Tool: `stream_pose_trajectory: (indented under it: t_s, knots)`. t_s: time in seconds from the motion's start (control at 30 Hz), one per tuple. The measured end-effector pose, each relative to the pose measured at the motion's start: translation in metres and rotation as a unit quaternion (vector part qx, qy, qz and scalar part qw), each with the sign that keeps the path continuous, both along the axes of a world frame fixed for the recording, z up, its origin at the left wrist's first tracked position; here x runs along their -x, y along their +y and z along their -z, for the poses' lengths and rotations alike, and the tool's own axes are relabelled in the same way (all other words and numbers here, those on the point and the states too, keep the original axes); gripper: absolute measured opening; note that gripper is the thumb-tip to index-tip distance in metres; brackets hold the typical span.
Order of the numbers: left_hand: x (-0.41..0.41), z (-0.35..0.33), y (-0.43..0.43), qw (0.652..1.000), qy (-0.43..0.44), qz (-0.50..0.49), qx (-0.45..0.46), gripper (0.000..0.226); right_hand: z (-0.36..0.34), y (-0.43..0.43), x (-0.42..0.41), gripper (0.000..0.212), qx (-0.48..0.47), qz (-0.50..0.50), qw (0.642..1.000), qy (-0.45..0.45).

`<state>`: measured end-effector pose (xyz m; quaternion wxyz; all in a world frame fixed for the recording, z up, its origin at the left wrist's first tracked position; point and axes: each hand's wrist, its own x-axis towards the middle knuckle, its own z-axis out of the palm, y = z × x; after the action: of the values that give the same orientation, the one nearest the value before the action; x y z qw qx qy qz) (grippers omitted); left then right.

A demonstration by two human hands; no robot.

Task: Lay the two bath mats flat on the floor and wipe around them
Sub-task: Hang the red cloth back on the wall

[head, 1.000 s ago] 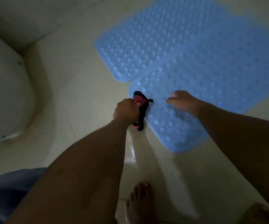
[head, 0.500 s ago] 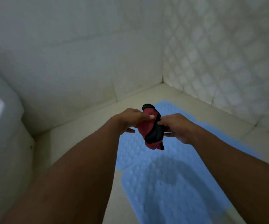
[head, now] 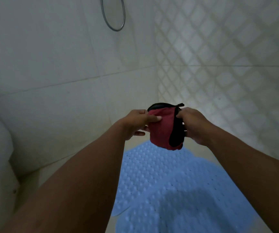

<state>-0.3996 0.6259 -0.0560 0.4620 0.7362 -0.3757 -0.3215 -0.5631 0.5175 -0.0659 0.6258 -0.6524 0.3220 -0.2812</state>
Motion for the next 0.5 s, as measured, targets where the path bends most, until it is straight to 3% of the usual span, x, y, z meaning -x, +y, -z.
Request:
stream_pose_trajectory:
  t_s: [0.3,0.43,0.5]
  knots:
    - [-0.002,-0.006,-0.011,0.995,0.069,0.007,0.077,0.039,-0.023,-0.023,0.008,0.024,0.092,0.009,0.996,0.014]
    - [-0.005,-0.009,-0.010,0.998,0.051,0.034,0.028,0.028,-0.021,-0.035,0.007,0.021,0.105,0.034,0.994,0.000]
    - [-0.009,-0.008,-0.011,0.998,0.044,0.049,-0.004,0.032,-0.016,-0.041,0.007,0.010,0.104,0.033,0.994,-0.005]
